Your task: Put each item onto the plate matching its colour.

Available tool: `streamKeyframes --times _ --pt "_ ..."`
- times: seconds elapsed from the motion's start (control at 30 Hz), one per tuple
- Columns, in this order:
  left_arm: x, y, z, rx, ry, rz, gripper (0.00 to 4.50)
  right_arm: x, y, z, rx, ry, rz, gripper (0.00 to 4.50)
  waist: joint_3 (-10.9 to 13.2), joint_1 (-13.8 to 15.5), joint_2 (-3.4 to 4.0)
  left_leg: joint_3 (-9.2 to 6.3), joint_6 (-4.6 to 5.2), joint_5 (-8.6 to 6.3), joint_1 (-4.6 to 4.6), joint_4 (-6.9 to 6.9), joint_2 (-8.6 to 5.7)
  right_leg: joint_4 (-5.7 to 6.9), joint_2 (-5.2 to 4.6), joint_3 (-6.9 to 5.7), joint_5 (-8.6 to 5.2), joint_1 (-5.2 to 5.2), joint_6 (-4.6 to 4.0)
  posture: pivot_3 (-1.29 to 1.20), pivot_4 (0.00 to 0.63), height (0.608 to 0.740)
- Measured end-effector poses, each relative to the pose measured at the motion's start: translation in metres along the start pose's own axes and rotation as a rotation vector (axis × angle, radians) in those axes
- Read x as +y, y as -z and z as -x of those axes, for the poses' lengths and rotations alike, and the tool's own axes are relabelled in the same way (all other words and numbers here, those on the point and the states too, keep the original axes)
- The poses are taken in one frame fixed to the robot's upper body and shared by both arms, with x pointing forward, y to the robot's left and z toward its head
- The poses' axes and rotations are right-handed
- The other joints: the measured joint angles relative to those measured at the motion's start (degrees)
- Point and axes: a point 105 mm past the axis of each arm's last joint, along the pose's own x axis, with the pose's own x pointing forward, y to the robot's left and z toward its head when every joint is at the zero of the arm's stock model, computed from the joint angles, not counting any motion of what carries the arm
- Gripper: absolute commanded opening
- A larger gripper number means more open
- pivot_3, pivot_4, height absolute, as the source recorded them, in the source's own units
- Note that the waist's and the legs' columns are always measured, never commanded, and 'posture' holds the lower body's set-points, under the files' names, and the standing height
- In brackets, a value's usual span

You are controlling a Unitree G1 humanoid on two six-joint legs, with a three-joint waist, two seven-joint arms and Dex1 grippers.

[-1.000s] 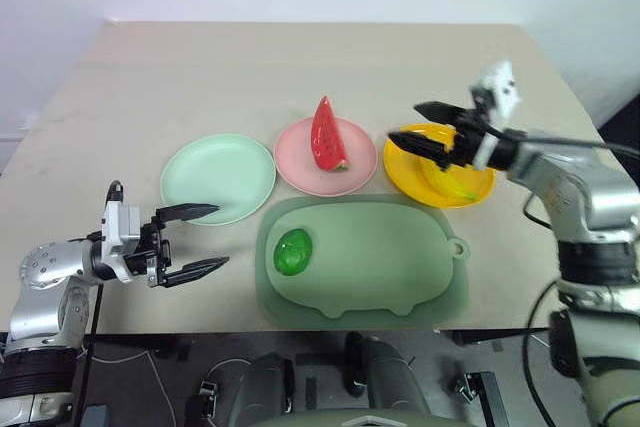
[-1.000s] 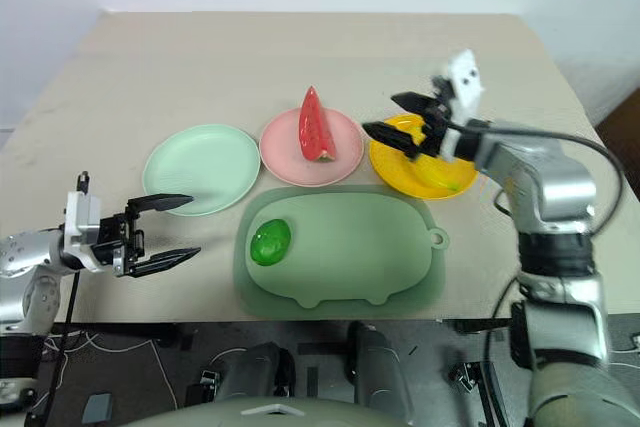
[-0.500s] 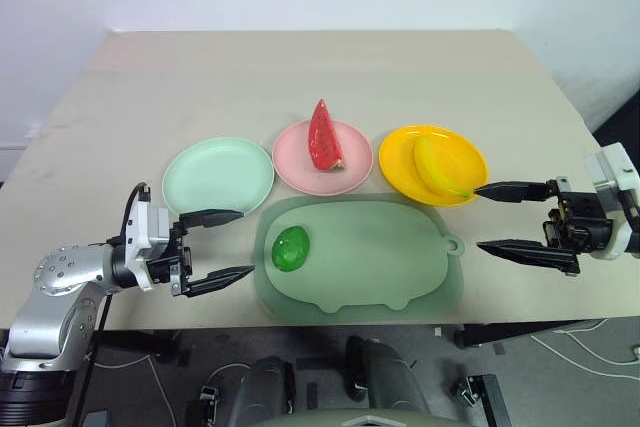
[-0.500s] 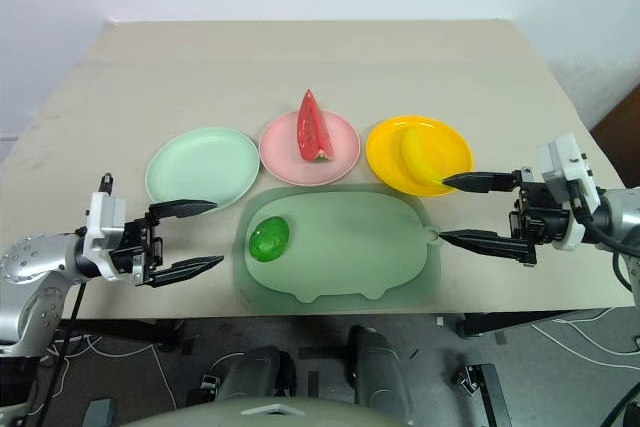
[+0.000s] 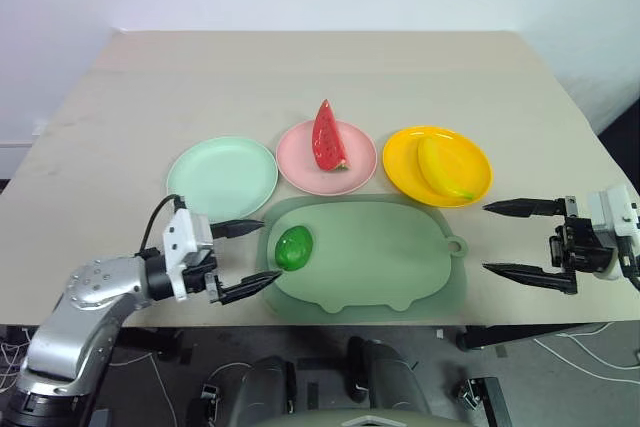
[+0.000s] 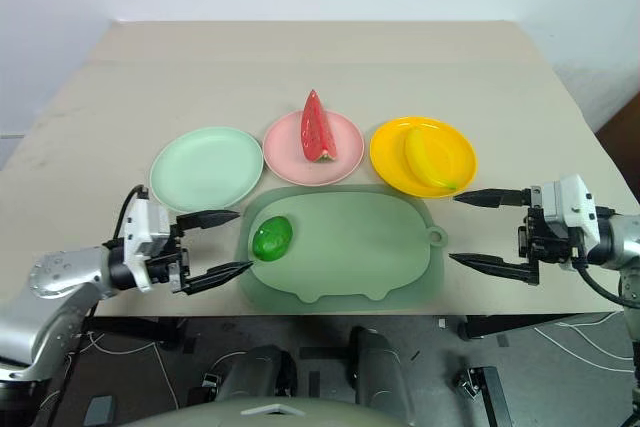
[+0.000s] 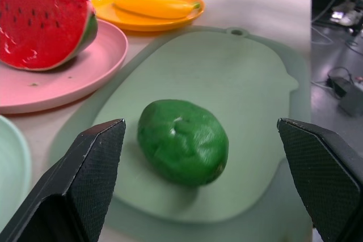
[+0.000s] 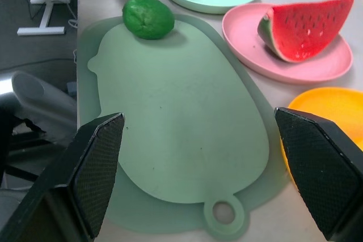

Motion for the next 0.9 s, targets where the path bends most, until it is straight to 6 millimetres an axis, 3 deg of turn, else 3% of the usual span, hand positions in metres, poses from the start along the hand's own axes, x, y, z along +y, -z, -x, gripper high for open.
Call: streamKeyframes --times 0.27,0.37,0.63,0.77,0.9 --pt "0.015 -0.001 -0.041 0.013 -0.085 -0.058 4.50 0.004 -0.004 -0.018 -0.043 -0.013 0.035 4.46 0.0 0.4 0.03 -0.03 0.00 0.00 0.12 0.01 -0.04 -0.02 -0.02 0.01 0.01 0.22 0.01 0.00 0.150 0.736" --pt "0.010 0.001 -0.059 0.022 -0.071 -0.053 4.50 0.006 -0.012 -0.026 -0.055 -0.029 0.070 4.46 0.0 0.3 0.02 -0.03 0.01 0.00 0.14 0.00 -0.03 -0.02 -0.01 0.01 0.02 0.22 0.05 0.00 0.150 0.736" --pt "0.003 0.018 -0.076 0.116 -0.070 -0.014 4.50 0.006 -0.019 -0.034 -0.087 -0.017 0.089 4.46 0.0 0.3 0.02 -0.05 0.01 0.00 0.14 0.00 -0.02 -0.01 0.01 0.01 -0.01 0.22 0.00 0.00 0.150 0.736" --pt "0.002 0.023 -0.074 0.156 -0.073 -0.005 3.37 0.006 -0.018 -0.036 -0.088 -0.017 0.084 4.50 0.0 0.3 0.02 -0.05 0.01 0.00 0.14 0.00 -0.02 -0.01 0.00 0.01 -0.01 0.22 0.00 0.00 0.150 0.736" --pt "0.001 0.023 -0.073 0.163 -0.078 -0.009 3.21 0.006 -0.016 -0.038 -0.092 -0.012 0.072 4.50 0.0 0.3 0.02 -0.05 0.01 0.00 0.14 0.00 -0.02 -0.01 0.00 0.01 -0.01 0.22 -0.01 0.00 0.150 0.736"
